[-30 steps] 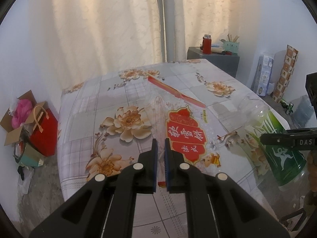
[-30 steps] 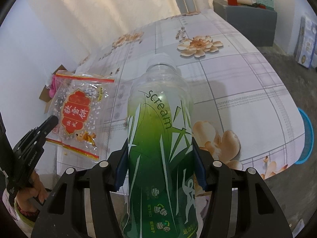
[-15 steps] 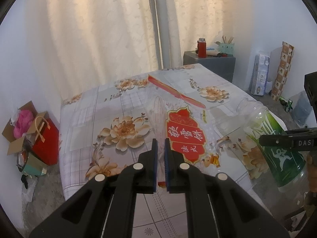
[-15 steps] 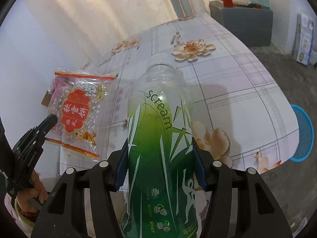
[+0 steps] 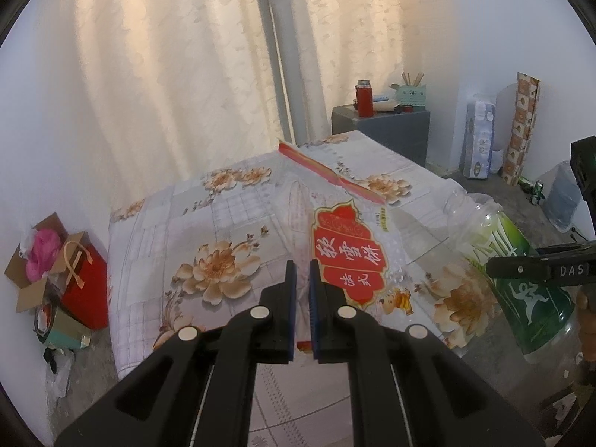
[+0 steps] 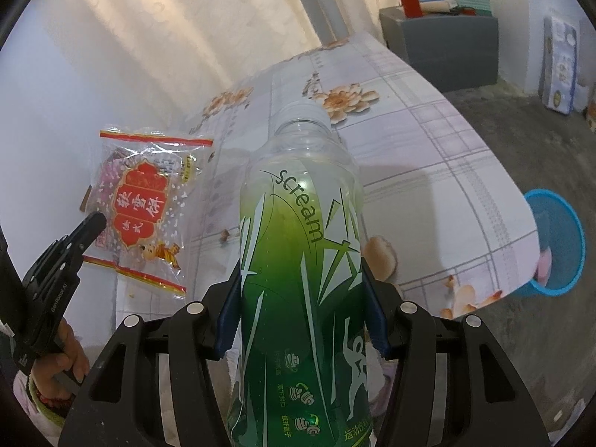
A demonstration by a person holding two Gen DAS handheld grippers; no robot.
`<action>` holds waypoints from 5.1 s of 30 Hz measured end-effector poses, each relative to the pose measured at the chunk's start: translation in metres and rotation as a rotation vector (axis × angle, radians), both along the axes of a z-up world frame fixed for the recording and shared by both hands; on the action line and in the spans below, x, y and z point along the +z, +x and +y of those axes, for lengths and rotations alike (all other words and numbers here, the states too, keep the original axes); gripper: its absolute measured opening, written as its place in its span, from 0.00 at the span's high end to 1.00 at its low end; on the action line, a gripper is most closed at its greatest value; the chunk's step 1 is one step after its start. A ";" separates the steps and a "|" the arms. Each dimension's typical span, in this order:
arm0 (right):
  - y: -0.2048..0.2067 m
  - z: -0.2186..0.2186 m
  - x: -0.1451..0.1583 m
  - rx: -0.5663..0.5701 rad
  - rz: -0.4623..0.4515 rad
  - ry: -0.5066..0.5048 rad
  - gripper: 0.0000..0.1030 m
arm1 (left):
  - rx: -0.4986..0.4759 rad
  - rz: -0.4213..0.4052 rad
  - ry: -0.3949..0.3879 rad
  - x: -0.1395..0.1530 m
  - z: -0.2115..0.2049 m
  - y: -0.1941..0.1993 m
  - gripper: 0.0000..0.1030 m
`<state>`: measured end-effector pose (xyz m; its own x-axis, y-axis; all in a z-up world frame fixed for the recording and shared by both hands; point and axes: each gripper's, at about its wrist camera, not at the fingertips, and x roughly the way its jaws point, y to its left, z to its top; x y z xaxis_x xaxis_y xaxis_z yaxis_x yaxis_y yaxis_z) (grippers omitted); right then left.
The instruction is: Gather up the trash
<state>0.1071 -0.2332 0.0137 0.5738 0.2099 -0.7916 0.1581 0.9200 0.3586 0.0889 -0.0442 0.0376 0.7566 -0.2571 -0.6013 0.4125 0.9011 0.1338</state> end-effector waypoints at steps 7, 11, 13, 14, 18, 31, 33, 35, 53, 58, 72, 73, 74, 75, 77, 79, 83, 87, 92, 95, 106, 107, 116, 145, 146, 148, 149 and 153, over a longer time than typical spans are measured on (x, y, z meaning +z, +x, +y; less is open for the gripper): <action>-0.015 -0.014 0.005 -0.040 -0.014 0.005 0.49 | -0.042 -0.024 0.010 0.006 -0.022 -0.003 0.94; -0.024 -0.025 0.008 -0.066 -0.019 0.014 0.49 | -0.065 -0.034 0.015 0.008 -0.032 -0.004 0.94; -0.028 -0.031 0.009 -0.077 -0.022 0.017 0.49 | -0.077 -0.038 0.019 0.009 -0.039 -0.004 0.94; -0.030 -0.035 0.009 -0.084 -0.024 0.019 0.49 | -0.082 -0.039 0.019 0.009 -0.041 -0.003 0.94; -0.039 -0.046 0.012 -0.106 -0.033 0.025 0.49 | -0.104 -0.046 0.025 0.010 -0.053 -0.003 0.94; -0.084 -0.092 0.016 -0.216 -0.049 0.058 0.49 | -0.218 -0.068 0.048 0.017 -0.119 -0.008 0.94; -0.093 -0.104 0.019 -0.250 -0.055 0.058 0.49 | -0.244 -0.075 0.047 0.020 -0.133 -0.008 0.94; -0.103 -0.119 0.021 -0.289 -0.062 0.053 0.49 | -0.274 -0.075 0.043 0.022 -0.148 -0.006 0.94; -0.204 -0.242 -0.006 -0.658 -0.008 0.043 0.49 | -0.588 0.171 0.058 -0.015 -0.346 0.006 0.94; -0.207 -0.259 -0.031 -0.684 0.034 0.095 0.49 | -0.622 0.320 0.119 -0.053 -0.408 0.013 0.94; -0.148 -0.328 -0.112 -0.739 0.182 0.175 0.48 | -0.572 0.570 0.304 -0.167 -0.545 0.043 0.94; -0.143 -0.332 -0.116 -0.743 0.182 0.175 0.48 | -0.565 0.576 0.306 -0.174 -0.551 0.046 0.93; -0.142 -0.333 -0.118 -0.746 0.180 0.176 0.48 | -0.570 0.576 0.303 -0.178 -0.554 0.046 0.90; -0.136 -0.339 -0.123 -0.751 0.176 0.178 0.47 | -0.588 0.589 0.304 -0.184 -0.561 0.047 0.86; -0.129 -0.347 -0.135 -0.763 0.181 0.183 0.45 | -0.588 0.599 0.326 -0.193 -0.568 0.051 0.55; -0.124 -0.350 -0.144 -0.765 0.192 0.169 0.37 | -0.571 0.601 0.310 -0.197 -0.571 0.056 0.47; -0.126 -0.353 -0.155 -0.788 0.215 0.145 0.35 | -0.542 0.633 0.232 -0.191 -0.565 0.067 0.44; -0.138 -0.351 -0.150 -0.807 0.199 0.131 0.35 | -0.531 0.612 0.201 -0.177 -0.558 0.073 0.42; -0.154 -0.341 -0.136 -0.807 0.181 0.095 0.35 | -0.525 0.594 0.150 -0.148 -0.542 0.068 0.37; -0.165 -0.336 -0.130 -0.809 0.168 0.083 0.35 | -0.542 0.575 0.117 -0.126 -0.528 0.061 0.35; -0.207 -0.279 -0.071 -0.801 0.082 0.039 0.31 | -0.566 0.550 -0.061 -0.041 -0.408 0.026 0.24; -0.209 -0.268 -0.060 -0.785 0.067 0.025 0.30 | -0.561 0.546 -0.066 -0.037 -0.395 0.020 0.23; -0.203 -0.176 -0.007 -0.634 -0.039 -0.069 0.14 | -0.405 0.480 -0.173 -0.008 -0.217 -0.019 0.15; -0.138 0.080 0.061 -0.252 -0.157 -0.663 0.08 | 0.209 0.045 -0.194 0.001 -0.001 -0.068 0.05; -0.138 0.082 0.060 -0.245 -0.153 -0.671 0.08 | 0.227 0.028 -0.184 0.001 0.000 -0.070 0.05; -0.139 0.085 0.060 -0.241 -0.139 -0.677 0.08 | 0.252 0.002 -0.172 0.001 0.002 -0.075 0.05; -0.139 0.085 0.059 -0.237 -0.134 -0.673 0.08 | 0.260 -0.002 -0.173 0.002 0.002 -0.076 0.05; -0.143 0.082 0.060 -0.235 -0.133 -0.648 0.08 | 0.286 0.051 -0.207 0.001 0.004 -0.079 0.05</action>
<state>-0.0360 -0.1514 0.0738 0.6465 -0.4217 -0.6358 0.3718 0.9018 -0.2201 0.0095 -0.0401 0.0384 0.7859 -0.1593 -0.5975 0.1410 0.9870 -0.0776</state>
